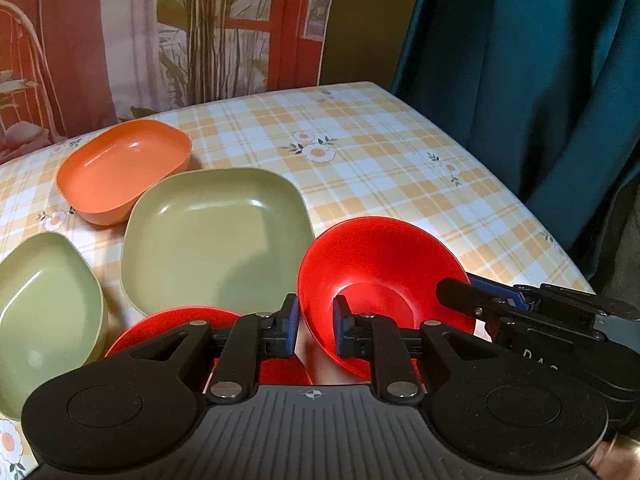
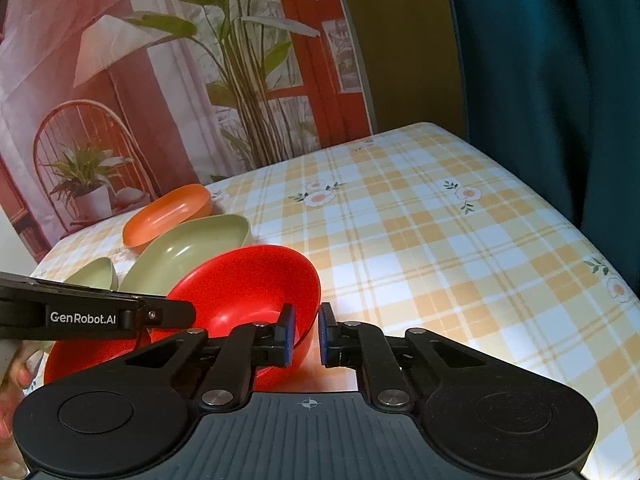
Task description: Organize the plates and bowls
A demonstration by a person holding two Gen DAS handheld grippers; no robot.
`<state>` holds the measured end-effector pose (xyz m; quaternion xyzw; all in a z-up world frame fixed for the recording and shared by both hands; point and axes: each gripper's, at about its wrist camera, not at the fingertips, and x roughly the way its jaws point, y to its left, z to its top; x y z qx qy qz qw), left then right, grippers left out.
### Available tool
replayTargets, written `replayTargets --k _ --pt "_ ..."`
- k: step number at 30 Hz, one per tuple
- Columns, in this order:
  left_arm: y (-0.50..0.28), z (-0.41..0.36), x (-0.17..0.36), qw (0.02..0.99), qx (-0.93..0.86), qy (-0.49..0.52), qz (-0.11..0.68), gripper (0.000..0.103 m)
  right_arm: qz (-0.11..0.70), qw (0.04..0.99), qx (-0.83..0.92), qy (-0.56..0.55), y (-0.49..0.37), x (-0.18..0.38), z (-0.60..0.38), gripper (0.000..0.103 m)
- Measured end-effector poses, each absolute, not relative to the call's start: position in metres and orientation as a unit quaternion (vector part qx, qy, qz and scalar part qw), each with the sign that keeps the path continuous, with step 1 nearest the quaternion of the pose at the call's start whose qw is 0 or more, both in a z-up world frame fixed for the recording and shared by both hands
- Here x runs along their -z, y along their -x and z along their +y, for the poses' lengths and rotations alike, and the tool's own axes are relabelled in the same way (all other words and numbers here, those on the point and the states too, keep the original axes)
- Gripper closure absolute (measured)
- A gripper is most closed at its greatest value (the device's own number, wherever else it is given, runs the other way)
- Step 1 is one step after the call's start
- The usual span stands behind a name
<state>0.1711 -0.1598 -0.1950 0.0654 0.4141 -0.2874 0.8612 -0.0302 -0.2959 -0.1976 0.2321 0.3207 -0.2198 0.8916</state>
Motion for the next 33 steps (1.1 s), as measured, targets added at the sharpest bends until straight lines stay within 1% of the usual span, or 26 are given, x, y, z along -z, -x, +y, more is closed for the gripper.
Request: replayTargets --k 19,33 --pt "-0.157 -0.138 0.161 0.883 0.282 -0.041 0.372 0.085 0.305 0.903 0.211 -0.218 0.019 0.165 -0.283 0.092" --pt "-0.147 -0.091 0.147 0.895 0.264 -0.004 0.359 0.085 0.312 0.913 0.179 -0.193 -0.001 0.149 -0.247 0.092"
